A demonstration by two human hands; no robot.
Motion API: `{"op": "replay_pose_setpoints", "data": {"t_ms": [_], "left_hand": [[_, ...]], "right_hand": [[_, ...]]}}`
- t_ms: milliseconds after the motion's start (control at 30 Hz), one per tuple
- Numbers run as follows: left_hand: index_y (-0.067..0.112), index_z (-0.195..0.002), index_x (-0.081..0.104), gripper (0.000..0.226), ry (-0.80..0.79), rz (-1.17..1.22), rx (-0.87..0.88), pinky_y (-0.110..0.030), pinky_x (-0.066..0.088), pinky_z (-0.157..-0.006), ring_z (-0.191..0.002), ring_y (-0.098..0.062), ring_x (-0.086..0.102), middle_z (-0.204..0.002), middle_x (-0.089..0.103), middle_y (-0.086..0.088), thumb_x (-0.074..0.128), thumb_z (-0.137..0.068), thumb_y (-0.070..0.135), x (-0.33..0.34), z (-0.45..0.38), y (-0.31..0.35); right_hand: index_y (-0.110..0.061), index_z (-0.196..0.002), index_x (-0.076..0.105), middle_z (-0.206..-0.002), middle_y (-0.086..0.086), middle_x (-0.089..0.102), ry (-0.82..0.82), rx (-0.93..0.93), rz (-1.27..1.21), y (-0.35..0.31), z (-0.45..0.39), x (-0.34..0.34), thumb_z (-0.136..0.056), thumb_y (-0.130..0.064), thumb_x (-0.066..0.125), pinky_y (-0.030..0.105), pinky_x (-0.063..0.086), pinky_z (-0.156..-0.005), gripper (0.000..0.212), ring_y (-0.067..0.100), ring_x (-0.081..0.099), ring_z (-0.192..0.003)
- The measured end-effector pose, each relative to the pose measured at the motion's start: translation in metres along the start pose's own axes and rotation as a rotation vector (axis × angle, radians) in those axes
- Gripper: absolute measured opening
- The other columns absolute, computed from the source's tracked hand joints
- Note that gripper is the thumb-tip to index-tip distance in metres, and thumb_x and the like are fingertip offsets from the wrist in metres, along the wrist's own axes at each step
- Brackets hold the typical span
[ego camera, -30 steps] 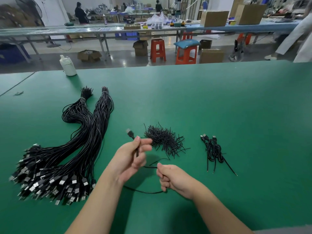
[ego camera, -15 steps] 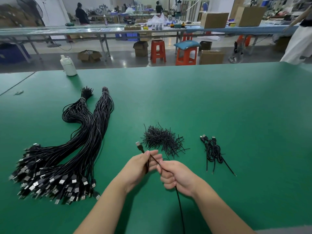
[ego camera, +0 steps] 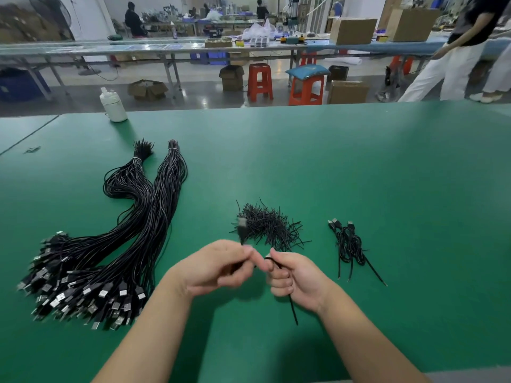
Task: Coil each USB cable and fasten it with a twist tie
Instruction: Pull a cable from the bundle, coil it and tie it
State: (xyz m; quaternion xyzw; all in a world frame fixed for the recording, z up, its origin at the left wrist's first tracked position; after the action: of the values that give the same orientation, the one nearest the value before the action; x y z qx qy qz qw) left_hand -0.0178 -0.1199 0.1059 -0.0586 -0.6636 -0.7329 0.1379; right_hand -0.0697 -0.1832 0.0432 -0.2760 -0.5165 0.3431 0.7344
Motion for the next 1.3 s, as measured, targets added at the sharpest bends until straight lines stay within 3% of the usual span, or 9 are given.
{"op": "replay_pose_setpoints", "data": {"t_ms": [100,267,367,533,700,967,1033,1167,1300], "left_hand": [[-0.004,-0.115,0.066,0.042,-0.112,-0.341,-0.209,-0.025,0.032,-0.049,-0.041,-0.009,0.045,-0.078,0.074,-0.003,0.041,-0.105,0.028,0.01,0.004,-0.025],[-0.006,-0.117,0.063,0.041,0.106,-0.425,-0.275,-0.027,0.049,-0.059,-0.069,-0.019,0.071,-0.11,0.073,-0.013,0.037,-0.107,0.024,-0.009,-0.003,-0.037],[0.003,-0.116,0.066,0.038,0.22,-0.316,-0.216,-0.028,0.055,-0.087,-0.106,-0.021,0.069,-0.115,0.072,-0.009,0.037,-0.107,0.025,-0.022,-0.006,-0.041],[0.0,-0.122,0.059,0.039,0.493,0.23,-0.008,-0.027,0.056,-0.086,-0.111,-0.022,0.067,-0.116,0.071,-0.013,0.033,-0.106,0.025,-0.045,-0.009,-0.035],[-0.005,-0.119,0.059,0.044,0.638,0.579,0.053,-0.031,0.061,-0.075,-0.102,-0.026,0.071,-0.114,0.071,-0.019,0.032,-0.107,0.028,-0.051,-0.009,-0.036],[0.0,-0.101,0.061,0.03,0.643,0.453,0.056,-0.021,0.041,-0.048,-0.049,-0.011,0.043,-0.068,0.057,-0.002,0.041,-0.104,0.022,-0.041,-0.009,-0.032],[0.001,-0.097,0.061,0.027,0.612,0.406,0.058,-0.023,0.04,-0.05,-0.049,-0.012,0.041,-0.068,0.054,-0.003,0.045,-0.102,0.023,-0.038,-0.01,-0.03],[0.006,-0.089,0.06,0.023,0.503,0.378,0.051,-0.025,0.043,-0.048,-0.05,-0.014,0.042,-0.068,0.051,-0.004,0.052,-0.095,0.027,-0.025,-0.013,-0.029],[0.006,-0.084,0.057,0.027,0.443,0.351,0.029,-0.032,0.051,-0.052,-0.054,-0.021,0.054,-0.069,0.059,-0.012,0.052,-0.096,0.03,-0.015,-0.016,-0.03]], "right_hand": [[-0.011,-0.075,0.058,-0.056,-0.004,0.033,0.063,-0.038,0.049,-0.008,0.002,-0.004,-0.098,-0.029,0.05,0.021,0.015,-0.041,0.03,0.009,0.021,-0.046],[-0.011,-0.084,0.057,-0.061,-0.002,0.037,0.12,-0.102,0.255,-0.018,0.005,0.002,-0.105,-0.025,0.044,0.021,0.015,-0.043,0.028,0.009,0.024,-0.05],[-0.014,-0.084,0.056,-0.062,-0.004,0.04,0.129,-0.114,0.412,-0.024,0.008,0.007,-0.105,-0.024,0.045,0.019,0.018,-0.043,0.026,0.007,0.029,-0.05],[-0.021,-0.078,0.058,-0.06,-0.007,0.045,0.107,-0.077,0.59,-0.008,0.008,0.022,-0.106,-0.024,0.043,0.02,0.024,-0.045,0.032,0.007,0.034,-0.049],[-0.021,-0.076,0.054,-0.06,-0.004,0.049,0.236,-0.103,0.802,0.007,0.004,0.014,-0.106,-0.021,0.041,0.024,0.037,-0.052,0.033,0.011,0.043,-0.052],[-0.02,-0.085,0.065,-0.083,-0.004,0.075,0.289,-0.197,1.124,-0.009,0.011,0.012,-0.101,-0.024,0.05,0.014,0.039,-0.059,0.022,-0.003,0.054,-0.059],[-0.021,-0.104,0.064,-0.092,-0.005,0.076,0.286,-0.204,1.067,-0.012,0.013,0.012,-0.098,-0.025,0.057,0.02,0.048,-0.073,0.01,0.002,0.064,-0.075],[-0.022,-0.139,0.041,-0.101,-0.004,0.071,0.21,-0.234,0.608,-0.01,0.012,0.017,-0.091,-0.005,0.069,0.026,0.051,-0.093,0.058,0.008,0.065,-0.092],[-0.017,-0.136,0.049,-0.102,0.008,0.061,0.16,-0.262,0.421,-0.006,0.009,0.022,-0.086,0.007,0.07,0.037,0.055,-0.09,0.06,0.017,0.059,-0.095]]}}
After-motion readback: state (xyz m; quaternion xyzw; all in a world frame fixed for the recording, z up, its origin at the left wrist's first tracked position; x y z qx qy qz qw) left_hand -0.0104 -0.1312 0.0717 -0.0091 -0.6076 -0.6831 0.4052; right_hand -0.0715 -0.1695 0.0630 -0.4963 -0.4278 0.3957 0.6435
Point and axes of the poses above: each hand's wrist, its own z-axis away from the middle knuckle, its own x-axis out of the palm, y = z × x, the point moved 10 cm from there along -z, towards the middle knuckle
